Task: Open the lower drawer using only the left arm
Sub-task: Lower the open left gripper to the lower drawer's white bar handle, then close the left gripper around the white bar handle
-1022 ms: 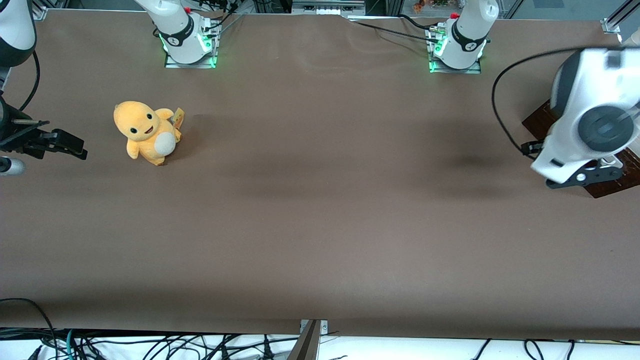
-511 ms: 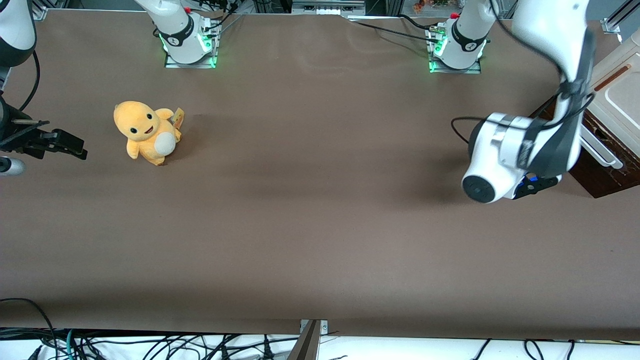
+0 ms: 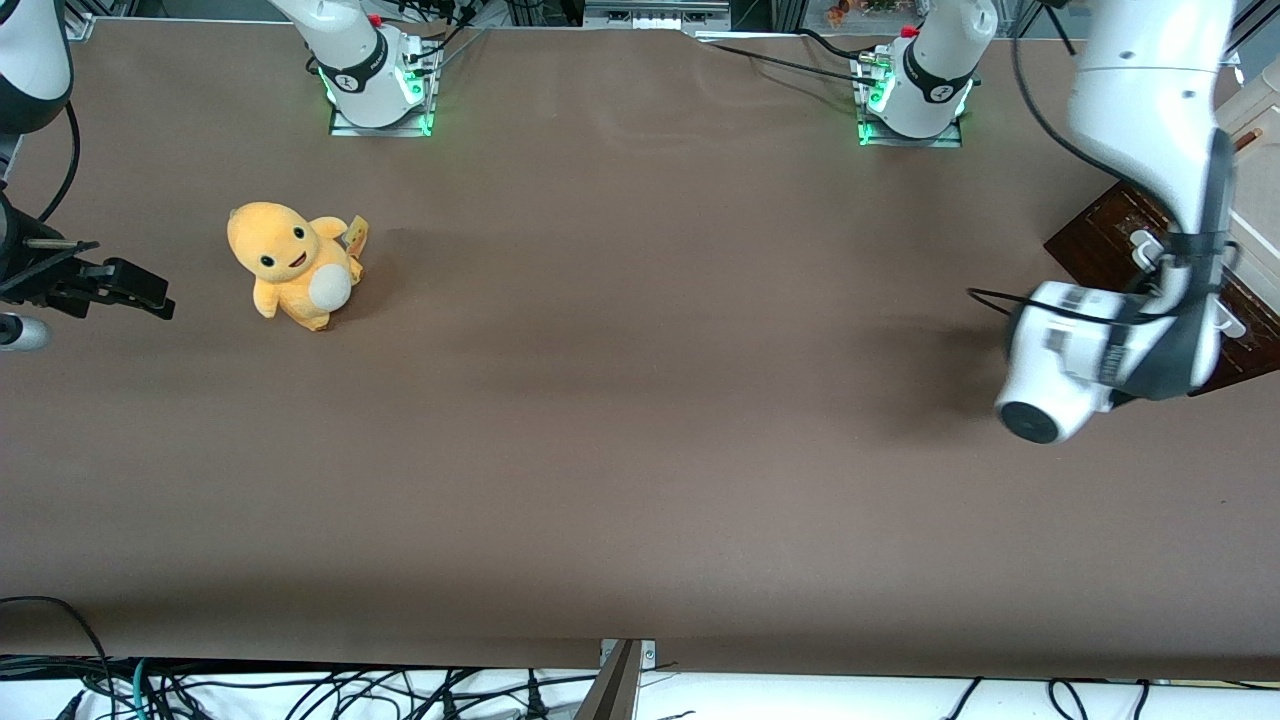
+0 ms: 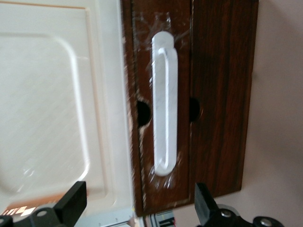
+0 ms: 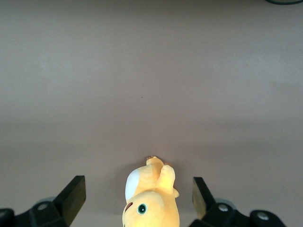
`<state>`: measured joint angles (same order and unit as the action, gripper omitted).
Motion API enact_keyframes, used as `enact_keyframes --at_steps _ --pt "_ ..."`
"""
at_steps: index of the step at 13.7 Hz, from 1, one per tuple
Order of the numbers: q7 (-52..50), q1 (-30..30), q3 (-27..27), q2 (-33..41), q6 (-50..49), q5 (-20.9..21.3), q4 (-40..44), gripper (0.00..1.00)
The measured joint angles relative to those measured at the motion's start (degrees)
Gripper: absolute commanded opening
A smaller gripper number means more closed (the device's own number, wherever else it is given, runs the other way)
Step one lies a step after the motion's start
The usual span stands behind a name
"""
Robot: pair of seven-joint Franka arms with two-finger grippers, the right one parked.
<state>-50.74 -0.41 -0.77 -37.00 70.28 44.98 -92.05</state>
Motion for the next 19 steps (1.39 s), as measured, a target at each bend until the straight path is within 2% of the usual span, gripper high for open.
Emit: enact_keyframes --at_steps 5,6,8,12,19 --pt "-1.2 -0.3 -0.1 -3.2 0.5 0.0 0.0 0.87" --pt "-1.3 -0.2 -0.1 -3.6 0.4 0.9 0.0 0.87" --pt "-1.3 -0.5 0.0 -4.1 0.3 5.8 -0.7 0.86" --pt "-1.3 -1.6 0.2 -5.2 0.3 11.0 -2.7 0.72" --pt "-1.2 -4.2 0.3 -6.4 3.7 13.4 -3.8 0.7"
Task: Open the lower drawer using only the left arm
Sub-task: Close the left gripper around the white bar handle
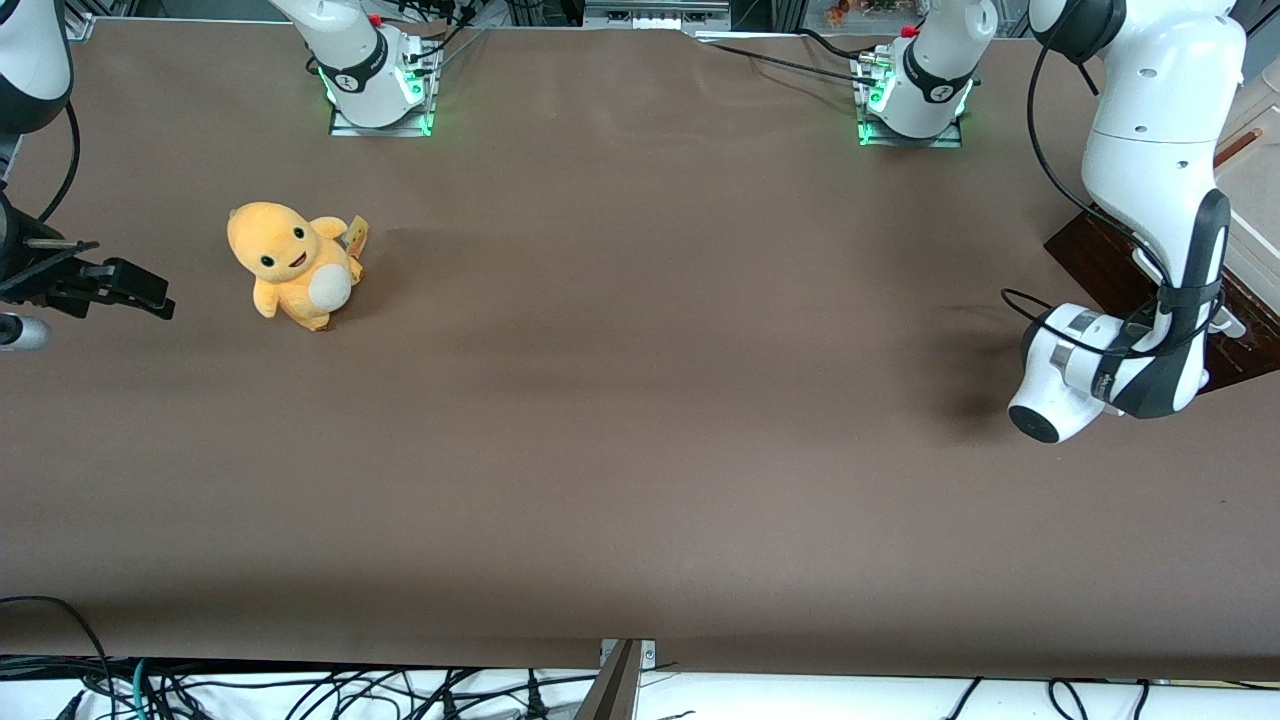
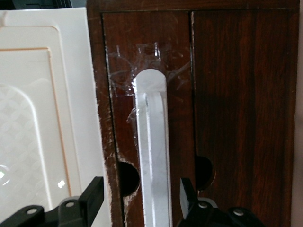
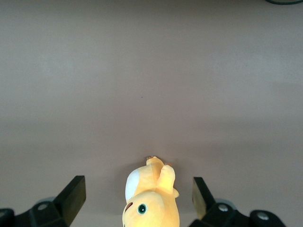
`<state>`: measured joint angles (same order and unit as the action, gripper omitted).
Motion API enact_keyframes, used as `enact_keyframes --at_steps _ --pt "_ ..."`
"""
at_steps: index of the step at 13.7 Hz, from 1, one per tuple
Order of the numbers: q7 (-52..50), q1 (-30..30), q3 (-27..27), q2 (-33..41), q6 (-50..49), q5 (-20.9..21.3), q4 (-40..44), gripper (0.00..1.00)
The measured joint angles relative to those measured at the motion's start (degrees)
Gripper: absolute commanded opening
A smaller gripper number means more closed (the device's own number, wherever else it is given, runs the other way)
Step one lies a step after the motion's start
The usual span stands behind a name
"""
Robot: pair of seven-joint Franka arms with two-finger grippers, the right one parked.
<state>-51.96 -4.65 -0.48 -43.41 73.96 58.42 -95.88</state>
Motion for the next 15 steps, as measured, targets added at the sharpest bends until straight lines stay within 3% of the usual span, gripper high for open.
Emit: enact_keyframes --at_steps 7,8,13,15 --pt "0.0 -1.0 0.0 -0.1 0.4 0.0 -1.6 0.36" --pt "0.0 -1.2 0.0 -0.1 0.4 0.0 -1.7 0.22" --pt "-1.4 -1.4 -0.2 0.0 0.9 -1.3 -1.7 0.07" --pt "-1.4 -1.4 -0.2 0.0 0.9 -1.3 -1.6 0.05"
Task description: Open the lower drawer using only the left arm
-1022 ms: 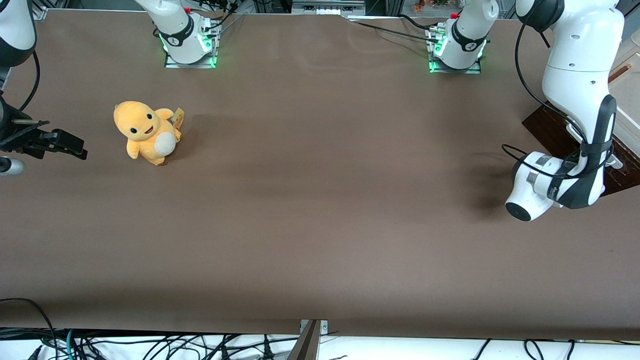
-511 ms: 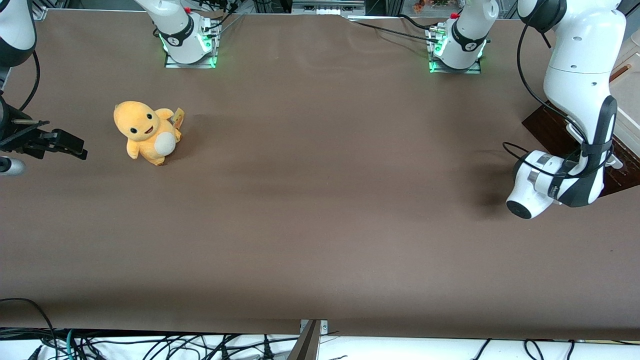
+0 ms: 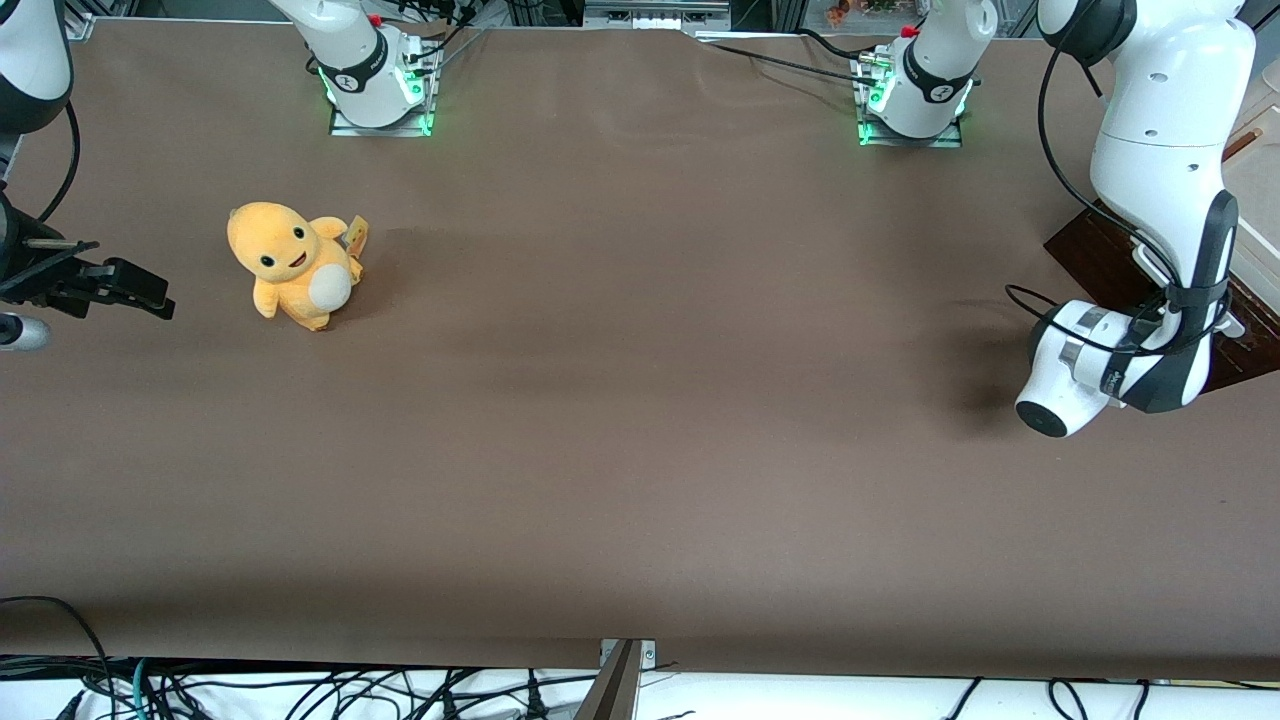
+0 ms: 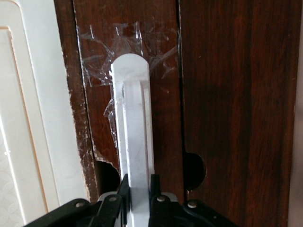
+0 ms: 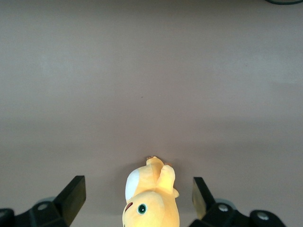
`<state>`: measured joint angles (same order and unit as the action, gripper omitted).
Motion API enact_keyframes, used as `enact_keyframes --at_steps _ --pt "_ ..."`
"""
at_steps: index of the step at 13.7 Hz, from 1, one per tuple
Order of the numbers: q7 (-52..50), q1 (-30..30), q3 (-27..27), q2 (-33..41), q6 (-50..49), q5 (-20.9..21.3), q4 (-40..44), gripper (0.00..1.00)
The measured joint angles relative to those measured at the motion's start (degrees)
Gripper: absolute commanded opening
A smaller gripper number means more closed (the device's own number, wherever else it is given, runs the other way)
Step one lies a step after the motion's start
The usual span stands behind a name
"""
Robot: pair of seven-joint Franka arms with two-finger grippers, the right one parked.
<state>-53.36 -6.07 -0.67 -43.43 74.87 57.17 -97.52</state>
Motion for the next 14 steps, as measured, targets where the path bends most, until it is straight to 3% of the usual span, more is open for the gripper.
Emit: enact_keyframes --at_steps 14 --pt "-0.3 5.0 -0.8 0.0 -0.3 -0.7 1.5 0.06"
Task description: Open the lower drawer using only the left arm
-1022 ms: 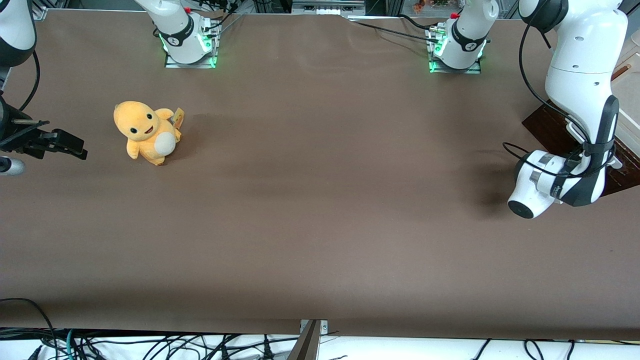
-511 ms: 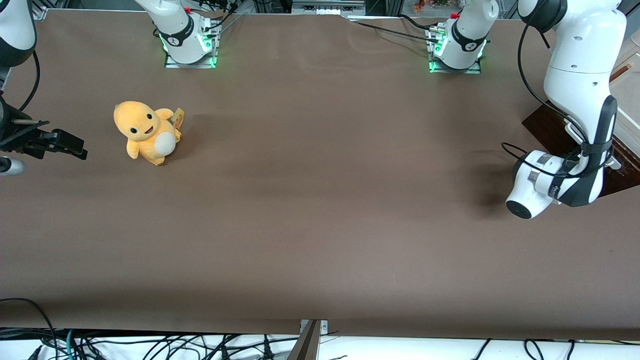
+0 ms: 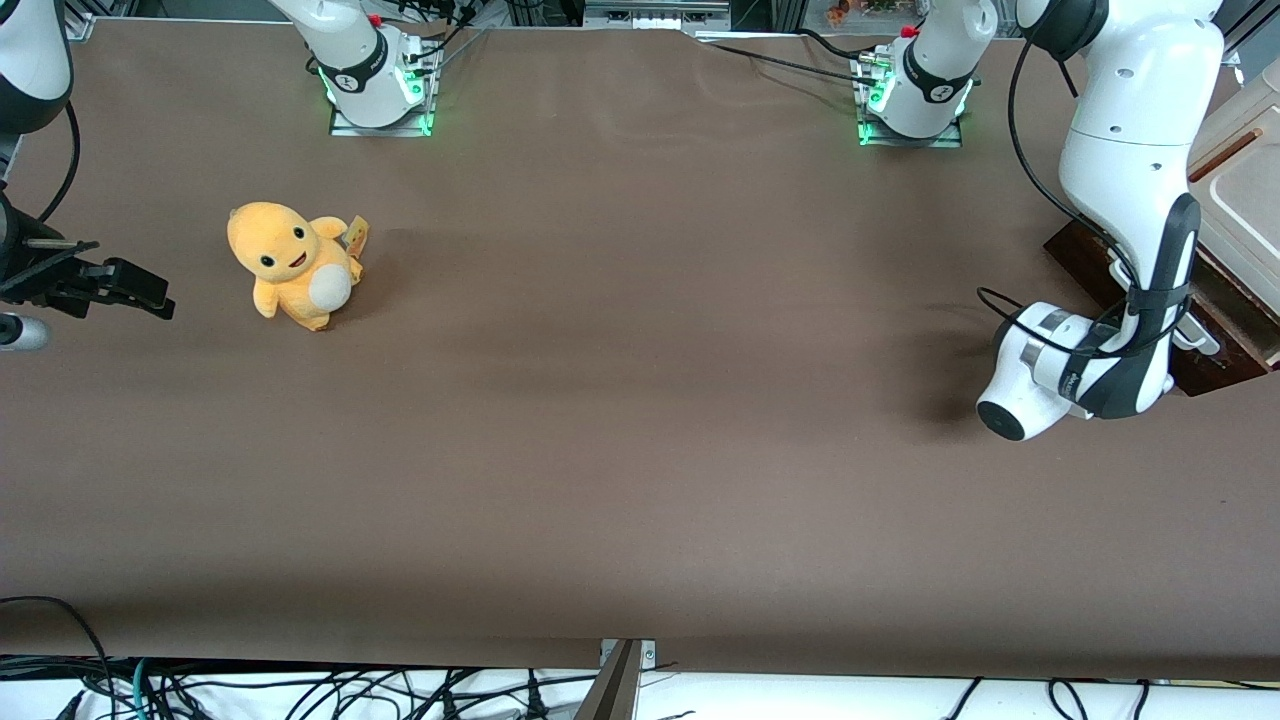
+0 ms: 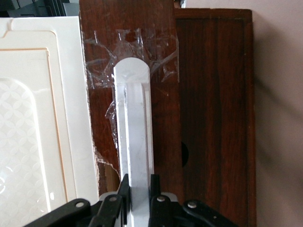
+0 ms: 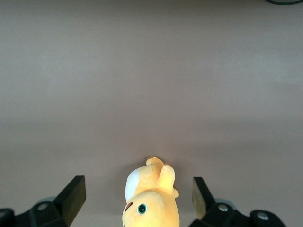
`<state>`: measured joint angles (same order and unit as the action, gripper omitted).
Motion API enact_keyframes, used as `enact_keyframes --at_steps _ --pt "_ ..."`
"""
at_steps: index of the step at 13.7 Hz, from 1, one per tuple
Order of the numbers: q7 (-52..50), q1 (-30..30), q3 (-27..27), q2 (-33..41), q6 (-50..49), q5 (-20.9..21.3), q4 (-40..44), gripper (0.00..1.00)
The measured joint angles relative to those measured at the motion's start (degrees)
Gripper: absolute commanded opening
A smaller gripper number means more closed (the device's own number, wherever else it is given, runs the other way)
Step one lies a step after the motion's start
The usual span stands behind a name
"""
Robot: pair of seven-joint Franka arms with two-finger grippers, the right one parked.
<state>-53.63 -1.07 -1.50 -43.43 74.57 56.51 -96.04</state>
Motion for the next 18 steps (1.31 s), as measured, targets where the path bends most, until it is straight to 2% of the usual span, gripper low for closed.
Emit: enact_keyframes --at_steps 18 --pt "0.1 4.3 -0.2 -0.9 -0.2 -0.2 3.4 0.07"
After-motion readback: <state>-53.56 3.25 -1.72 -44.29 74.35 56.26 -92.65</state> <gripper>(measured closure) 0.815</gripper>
